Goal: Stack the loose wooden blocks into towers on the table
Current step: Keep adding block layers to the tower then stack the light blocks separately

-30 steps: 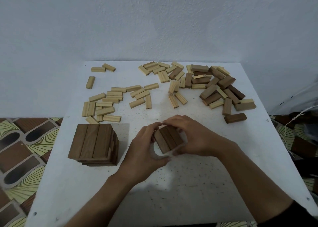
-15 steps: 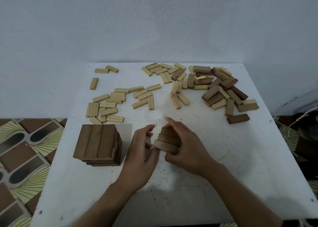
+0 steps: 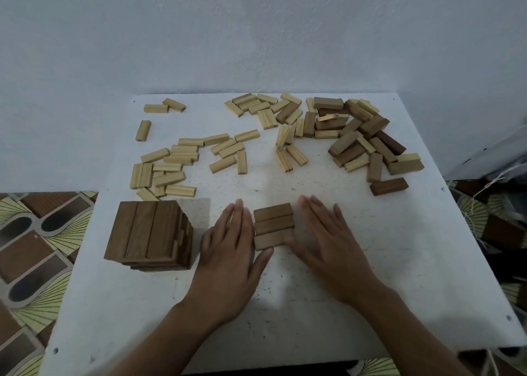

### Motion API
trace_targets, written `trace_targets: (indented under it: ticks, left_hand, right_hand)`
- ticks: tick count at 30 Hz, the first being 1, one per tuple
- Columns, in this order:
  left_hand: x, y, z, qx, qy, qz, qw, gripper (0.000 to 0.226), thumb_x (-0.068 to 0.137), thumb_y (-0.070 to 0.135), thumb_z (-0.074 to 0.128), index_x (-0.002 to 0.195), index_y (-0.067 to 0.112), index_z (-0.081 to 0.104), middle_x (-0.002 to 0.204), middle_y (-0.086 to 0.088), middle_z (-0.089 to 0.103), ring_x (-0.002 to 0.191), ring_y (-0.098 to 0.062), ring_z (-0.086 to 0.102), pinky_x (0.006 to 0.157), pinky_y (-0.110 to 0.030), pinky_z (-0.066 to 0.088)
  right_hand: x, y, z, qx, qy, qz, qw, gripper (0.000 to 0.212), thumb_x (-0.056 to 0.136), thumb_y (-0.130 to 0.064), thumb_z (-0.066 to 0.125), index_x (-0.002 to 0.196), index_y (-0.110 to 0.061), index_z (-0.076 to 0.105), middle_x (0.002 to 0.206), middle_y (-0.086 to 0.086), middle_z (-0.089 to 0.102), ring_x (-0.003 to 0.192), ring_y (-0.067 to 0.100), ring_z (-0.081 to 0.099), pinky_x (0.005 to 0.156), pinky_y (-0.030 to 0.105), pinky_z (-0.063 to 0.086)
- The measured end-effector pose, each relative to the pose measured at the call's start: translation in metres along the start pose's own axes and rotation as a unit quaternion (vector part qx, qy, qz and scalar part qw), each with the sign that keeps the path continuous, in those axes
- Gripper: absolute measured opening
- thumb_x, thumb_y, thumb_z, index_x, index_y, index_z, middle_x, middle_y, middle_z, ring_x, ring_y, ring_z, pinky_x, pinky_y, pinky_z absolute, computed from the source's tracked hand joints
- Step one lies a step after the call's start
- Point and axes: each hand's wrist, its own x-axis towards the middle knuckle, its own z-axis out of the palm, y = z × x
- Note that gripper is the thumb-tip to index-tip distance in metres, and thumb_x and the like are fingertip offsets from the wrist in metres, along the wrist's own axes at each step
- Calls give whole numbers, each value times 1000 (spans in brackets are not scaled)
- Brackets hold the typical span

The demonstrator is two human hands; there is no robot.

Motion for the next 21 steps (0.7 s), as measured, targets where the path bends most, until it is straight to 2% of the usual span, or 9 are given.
trace_targets:
  ticks: [3,8,10,14,18,21]
  left_hand:
    - [3,3,4,44,7,-11,999,77,105,61,14,158,7,22,168,-9,14,156,-22,10,116,-35,10]
    - [5,9,4,52,8,-25,998,76,105,58,12,158,5,22,168,-9,15,155,-23,15,114,-45,29]
    - [6,8,4,51,5,-29,998,76,105,59,11,160,7,20,169,-7,12,155,-21,14,113,-47,30]
    - [12,4,3,42,4,-25,999,73,104,58,10,161,12,12,170,-2,4,156,-19,6,116,-50,21]
    - [19,2,6,27,4,-3,1000,74,103,56,3,160,9,-2,169,-5,-9,155,-18,-13,126,-39,-2]
    - [24,0,6,16,8,4,1000,72,105,55,6,159,10,-6,168,-4,-11,155,-17,-15,125,-35,-6]
  right_hand:
    - [0,3,11,-107,-12,-15,994,80,96,-72,-4,159,-21,-10,166,-5,-15,151,6,-21,124,44,-9]
    - [3,5,16,-118,6,-25,993,77,100,-67,-3,160,-19,-2,168,-5,-6,154,13,-13,125,51,0]
    - [5,6,17,-114,10,-25,993,76,99,-67,-4,160,-20,-1,168,-6,-3,154,13,-11,125,51,1]
    - [11,1,18,-97,25,-5,995,76,98,-69,1,159,-23,2,167,-10,2,154,12,-10,125,48,-4]
    - [18,1,16,-84,21,-2,996,77,96,-68,4,159,-23,2,165,-12,-1,153,12,-14,125,46,-8]
    - [22,1,15,-85,26,6,996,78,96,-68,4,160,-23,4,165,-13,0,153,10,-15,125,46,-7]
